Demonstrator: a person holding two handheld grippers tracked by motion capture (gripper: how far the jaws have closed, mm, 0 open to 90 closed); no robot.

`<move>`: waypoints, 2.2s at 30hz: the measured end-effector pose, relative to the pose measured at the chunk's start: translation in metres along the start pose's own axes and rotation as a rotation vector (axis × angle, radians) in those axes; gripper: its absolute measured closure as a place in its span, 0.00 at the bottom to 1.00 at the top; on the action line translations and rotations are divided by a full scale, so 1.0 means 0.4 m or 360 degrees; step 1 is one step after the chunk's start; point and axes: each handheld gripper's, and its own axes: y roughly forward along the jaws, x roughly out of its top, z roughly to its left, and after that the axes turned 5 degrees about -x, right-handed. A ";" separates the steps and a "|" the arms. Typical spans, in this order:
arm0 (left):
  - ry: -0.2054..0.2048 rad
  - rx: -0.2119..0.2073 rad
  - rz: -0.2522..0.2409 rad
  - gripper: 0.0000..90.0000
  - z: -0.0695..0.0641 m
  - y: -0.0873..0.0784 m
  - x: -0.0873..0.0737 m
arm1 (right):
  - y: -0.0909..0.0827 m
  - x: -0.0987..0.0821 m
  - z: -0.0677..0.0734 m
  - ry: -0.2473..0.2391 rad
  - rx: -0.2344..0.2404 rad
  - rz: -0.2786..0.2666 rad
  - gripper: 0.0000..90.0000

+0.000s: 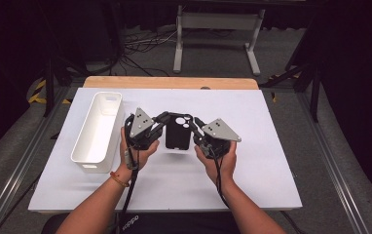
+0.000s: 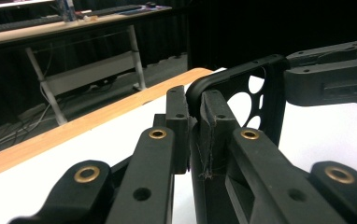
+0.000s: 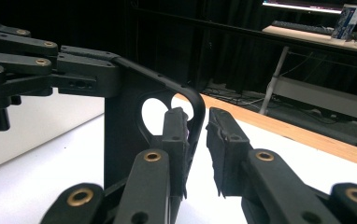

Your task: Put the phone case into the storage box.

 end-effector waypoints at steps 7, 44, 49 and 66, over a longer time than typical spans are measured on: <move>-0.0004 0.0041 0.0008 0.93 0.003 0.000 -0.002 | -0.001 -0.005 -0.010 0.0011 0.0022 0.0008 0.81; -0.0058 0.0134 0.0030 0.93 0.038 -0.016 -0.009 | -0.046 -0.063 -0.082 -0.0233 0.0179 -0.0037 0.33; -0.0067 0.0143 0.0021 0.93 0.039 -0.017 -0.010 | -0.057 -0.076 -0.097 -0.0216 0.0162 -0.0041 0.24; -0.0079 0.0157 0.0019 0.93 0.050 -0.026 -0.011 | -0.088 -0.127 -0.144 -0.0184 0.0127 -0.0026 0.09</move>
